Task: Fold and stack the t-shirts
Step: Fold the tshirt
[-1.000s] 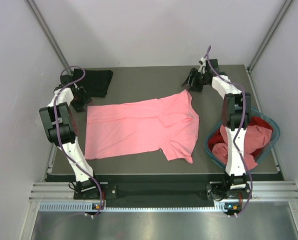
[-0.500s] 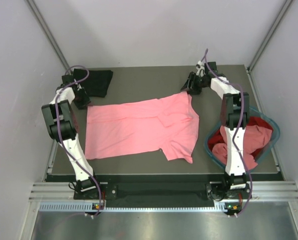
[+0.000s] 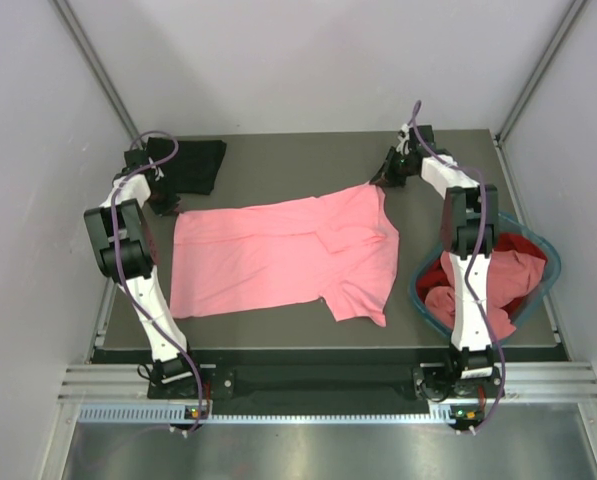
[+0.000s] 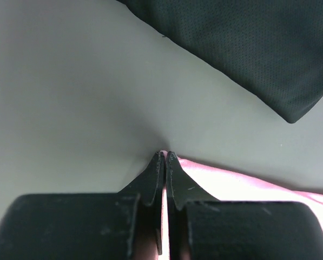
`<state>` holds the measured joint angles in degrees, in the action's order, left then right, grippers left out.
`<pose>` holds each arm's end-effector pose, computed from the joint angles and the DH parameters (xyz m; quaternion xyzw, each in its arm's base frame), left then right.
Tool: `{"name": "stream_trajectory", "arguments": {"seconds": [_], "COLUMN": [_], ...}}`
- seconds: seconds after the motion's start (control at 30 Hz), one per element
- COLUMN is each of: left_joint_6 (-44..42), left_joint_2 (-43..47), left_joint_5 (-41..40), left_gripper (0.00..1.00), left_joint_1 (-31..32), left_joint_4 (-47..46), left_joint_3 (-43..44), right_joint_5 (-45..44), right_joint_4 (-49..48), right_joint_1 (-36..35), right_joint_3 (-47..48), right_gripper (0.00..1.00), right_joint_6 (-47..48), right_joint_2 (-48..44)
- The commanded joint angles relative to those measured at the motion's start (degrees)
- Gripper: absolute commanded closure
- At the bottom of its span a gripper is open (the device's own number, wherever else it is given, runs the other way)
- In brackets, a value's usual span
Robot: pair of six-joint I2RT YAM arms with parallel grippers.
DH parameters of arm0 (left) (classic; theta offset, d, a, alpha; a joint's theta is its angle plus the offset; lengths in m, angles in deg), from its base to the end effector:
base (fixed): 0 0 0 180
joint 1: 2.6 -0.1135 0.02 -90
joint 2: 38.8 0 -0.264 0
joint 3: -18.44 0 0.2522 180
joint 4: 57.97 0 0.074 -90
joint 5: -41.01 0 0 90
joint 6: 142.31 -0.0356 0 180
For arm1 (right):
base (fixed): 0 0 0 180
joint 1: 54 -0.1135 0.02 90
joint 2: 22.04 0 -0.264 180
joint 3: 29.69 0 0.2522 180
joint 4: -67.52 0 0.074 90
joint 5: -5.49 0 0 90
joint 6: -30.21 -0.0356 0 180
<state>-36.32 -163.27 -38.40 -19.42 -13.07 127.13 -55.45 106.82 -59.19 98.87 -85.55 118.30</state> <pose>0.4475 0.1284 0.1675 -0.2497 0.9307 -0.0875 0.2526 0.5324 0.0657 0.1487 0.0807 0.9130 0.3140 0.2477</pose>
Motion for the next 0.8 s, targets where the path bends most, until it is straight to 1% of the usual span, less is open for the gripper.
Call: {"name": "stream_trajectory", "arguments": {"seconds": [0.0, 0.1, 0.23, 0.33, 0.63, 0.77], "left_joint_6": [1.67, 3.08, 4.66, 5.72, 7.83, 8.97], "left_joint_2": [-2.10, -2.01, -2.19, -2.27, -3.33, -4.29], "left_joint_5": [-1.97, -3.21, -3.91, -4.08, -6.10, -5.58], "left_gripper": [1.00, 1.00, 1.00, 1.00, 1.00, 1.00], "left_joint_1": [-0.32, -0.23, -0.32, -0.32, -0.85, -1.02], "left_joint_4": [-2.39, -3.71, -5.73, -7.13, -10.22, -10.92], "left_joint_3": [1.39, 1.74, 2.27, 2.97, 5.61, 7.72], "right_joint_5": [-3.83, -5.15, -5.50, -5.33, -6.38, -7.35], "right_joint_4": [-4.79, -6.99, -13.04, -13.85, -16.84, -17.89], "right_joint_1": [0.79, 1.06, 1.06, 1.06, 1.24, 1.24], "right_joint_3": [1.21, 2.18, 3.23, 5.86, 7.37, 7.63], "right_gripper": [1.00, 1.00, 1.00, 1.00, 1.00, 1.00], "right_joint_6": [-4.38, -7.02, -10.62, -12.03, -12.04, -12.12], "right_joint_2": [1.17, 1.70, 2.40, 3.89, 3.72, 3.19]}}
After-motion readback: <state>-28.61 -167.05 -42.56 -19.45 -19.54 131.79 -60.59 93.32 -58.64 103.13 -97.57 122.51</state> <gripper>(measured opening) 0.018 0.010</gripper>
